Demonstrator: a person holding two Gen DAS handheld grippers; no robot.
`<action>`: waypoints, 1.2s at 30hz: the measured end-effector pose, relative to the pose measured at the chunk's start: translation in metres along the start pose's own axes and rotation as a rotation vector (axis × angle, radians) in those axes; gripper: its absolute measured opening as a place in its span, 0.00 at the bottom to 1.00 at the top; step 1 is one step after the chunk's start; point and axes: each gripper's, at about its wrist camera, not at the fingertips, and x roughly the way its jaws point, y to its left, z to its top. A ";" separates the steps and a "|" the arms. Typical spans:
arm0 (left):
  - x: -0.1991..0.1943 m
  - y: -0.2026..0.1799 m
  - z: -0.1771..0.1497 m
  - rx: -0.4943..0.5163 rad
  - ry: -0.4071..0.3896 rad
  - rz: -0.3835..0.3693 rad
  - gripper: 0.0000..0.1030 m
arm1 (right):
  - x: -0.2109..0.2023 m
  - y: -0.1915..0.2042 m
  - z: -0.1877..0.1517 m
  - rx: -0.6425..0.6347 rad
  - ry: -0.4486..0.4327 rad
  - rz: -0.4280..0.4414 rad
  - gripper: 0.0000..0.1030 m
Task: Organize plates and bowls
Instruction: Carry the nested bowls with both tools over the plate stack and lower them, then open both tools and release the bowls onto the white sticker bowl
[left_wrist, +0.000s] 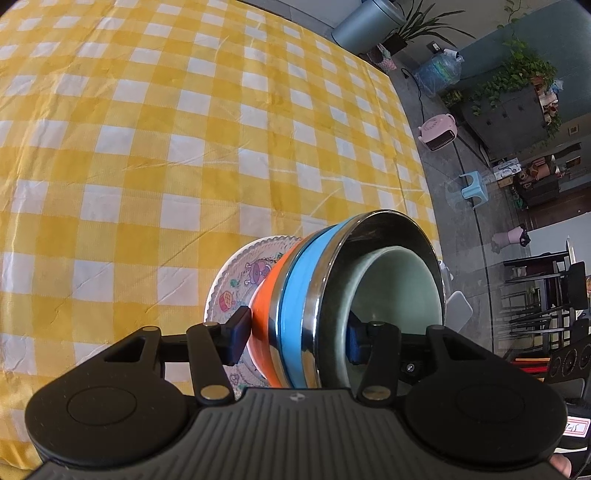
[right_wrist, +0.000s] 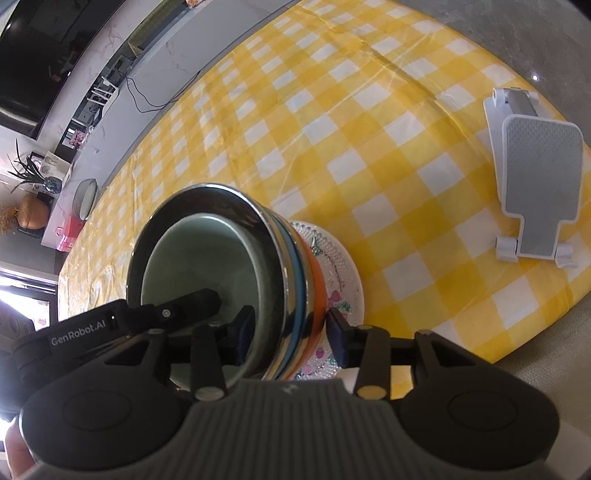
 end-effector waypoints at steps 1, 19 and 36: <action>-0.001 -0.001 0.000 0.003 -0.004 0.002 0.54 | 0.000 0.002 -0.001 -0.006 -0.004 -0.005 0.41; -0.075 -0.011 -0.025 0.124 -0.226 0.030 0.65 | -0.034 0.019 -0.017 -0.124 -0.147 -0.098 0.66; -0.185 -0.053 -0.128 0.458 -0.540 0.203 0.65 | -0.132 0.065 -0.118 -0.412 -0.461 -0.072 0.75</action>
